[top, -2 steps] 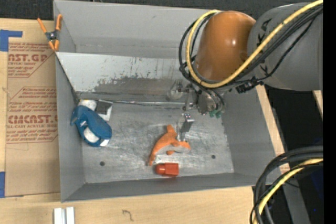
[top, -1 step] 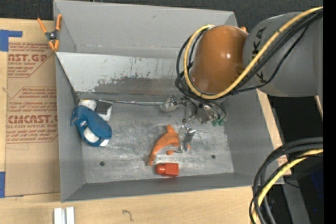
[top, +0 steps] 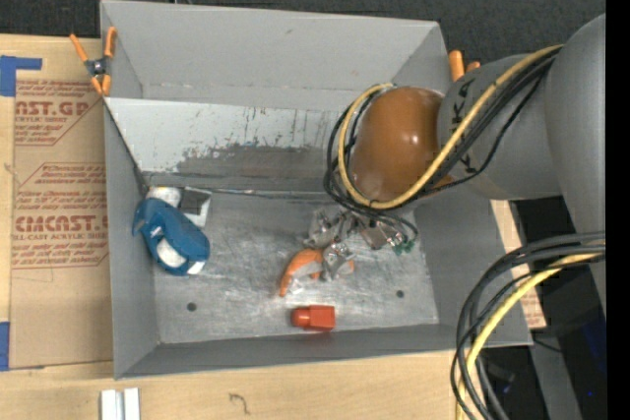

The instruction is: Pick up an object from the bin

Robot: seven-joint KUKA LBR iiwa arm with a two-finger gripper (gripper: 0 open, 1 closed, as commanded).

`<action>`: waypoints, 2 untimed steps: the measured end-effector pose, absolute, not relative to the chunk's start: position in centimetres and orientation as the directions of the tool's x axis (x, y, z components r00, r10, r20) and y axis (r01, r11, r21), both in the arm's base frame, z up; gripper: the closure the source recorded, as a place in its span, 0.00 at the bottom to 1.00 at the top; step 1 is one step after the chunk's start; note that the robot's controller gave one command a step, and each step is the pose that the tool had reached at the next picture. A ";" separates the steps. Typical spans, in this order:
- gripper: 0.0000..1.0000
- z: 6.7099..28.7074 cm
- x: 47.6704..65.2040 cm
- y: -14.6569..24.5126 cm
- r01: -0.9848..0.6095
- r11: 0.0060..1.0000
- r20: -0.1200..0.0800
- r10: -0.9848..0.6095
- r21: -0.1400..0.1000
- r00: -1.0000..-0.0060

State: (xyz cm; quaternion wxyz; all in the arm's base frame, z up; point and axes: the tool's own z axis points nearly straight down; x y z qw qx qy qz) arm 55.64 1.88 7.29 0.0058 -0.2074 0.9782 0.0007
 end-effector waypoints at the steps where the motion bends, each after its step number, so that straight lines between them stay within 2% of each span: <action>1: 1.00 7.3 55.6 1.9 -0.406 0.914 -0.012 -0.406 -0.001 -0.914; 2: 1.00 20.2 55.7 1.3 -0.512 0.859 -0.003 -0.512 0.000 -0.859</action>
Offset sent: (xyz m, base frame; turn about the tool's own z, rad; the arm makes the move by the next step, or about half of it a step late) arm 0.0003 -0.0072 0.1290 -0.1201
